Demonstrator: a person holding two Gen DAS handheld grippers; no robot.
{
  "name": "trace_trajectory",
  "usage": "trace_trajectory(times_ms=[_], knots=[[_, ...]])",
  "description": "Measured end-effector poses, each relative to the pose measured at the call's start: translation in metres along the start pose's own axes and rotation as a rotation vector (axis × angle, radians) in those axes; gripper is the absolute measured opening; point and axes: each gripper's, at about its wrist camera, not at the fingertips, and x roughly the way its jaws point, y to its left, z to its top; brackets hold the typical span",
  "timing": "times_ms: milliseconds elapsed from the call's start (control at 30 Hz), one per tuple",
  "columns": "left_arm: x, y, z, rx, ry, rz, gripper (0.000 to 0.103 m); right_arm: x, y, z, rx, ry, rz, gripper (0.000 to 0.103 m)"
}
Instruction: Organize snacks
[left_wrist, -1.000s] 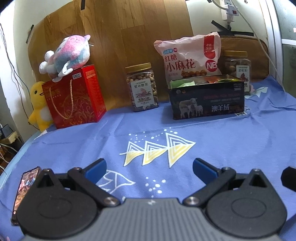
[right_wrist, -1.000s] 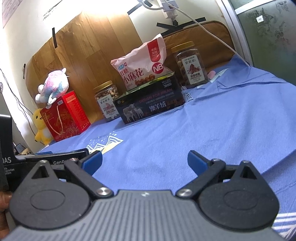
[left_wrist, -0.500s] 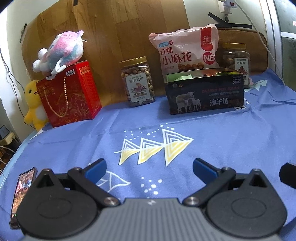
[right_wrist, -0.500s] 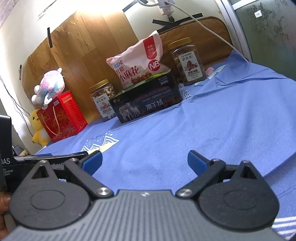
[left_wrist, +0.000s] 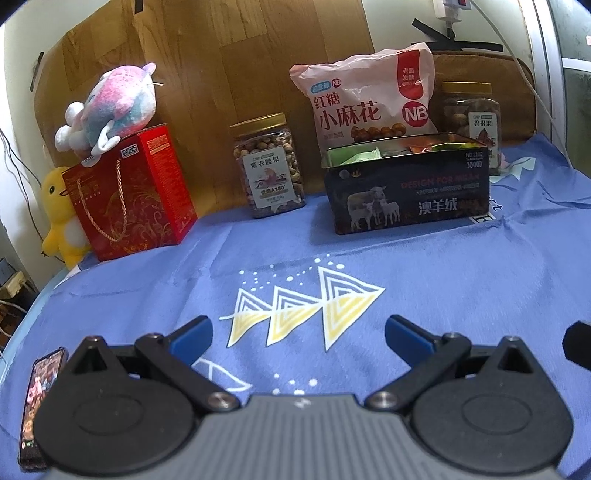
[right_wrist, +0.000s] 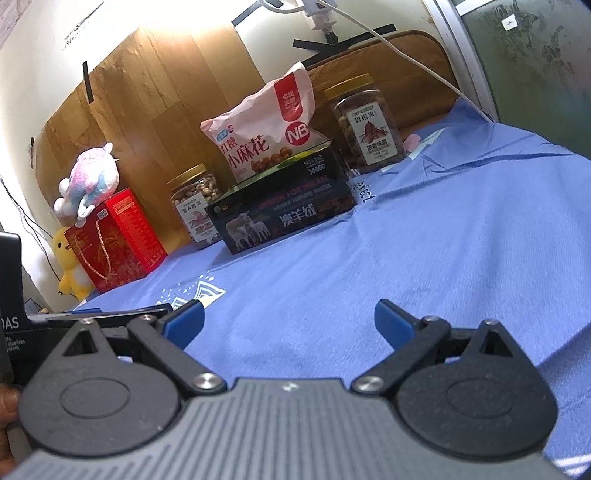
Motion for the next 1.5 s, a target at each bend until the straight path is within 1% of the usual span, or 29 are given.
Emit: trace_trajectory(times_ms=[633,1100,1300,1500], knots=[[0.017,-0.006,0.006,0.023,0.025,0.004,0.103,0.013,-0.004,0.005,0.015,0.014,0.002,0.100],[0.021,-0.009,0.007,0.029,0.038,-0.016,0.103,0.016,-0.008,0.006,0.026,0.021,-0.001,0.100],[0.022,-0.008,0.008,0.020,0.046,-0.035,0.103,0.016,-0.008,0.006,0.025,0.021,0.000,0.100],[0.017,-0.007,0.008,0.016,0.021,-0.088,0.103,0.016,-0.008,0.007,0.017,0.015,-0.005,0.100]])
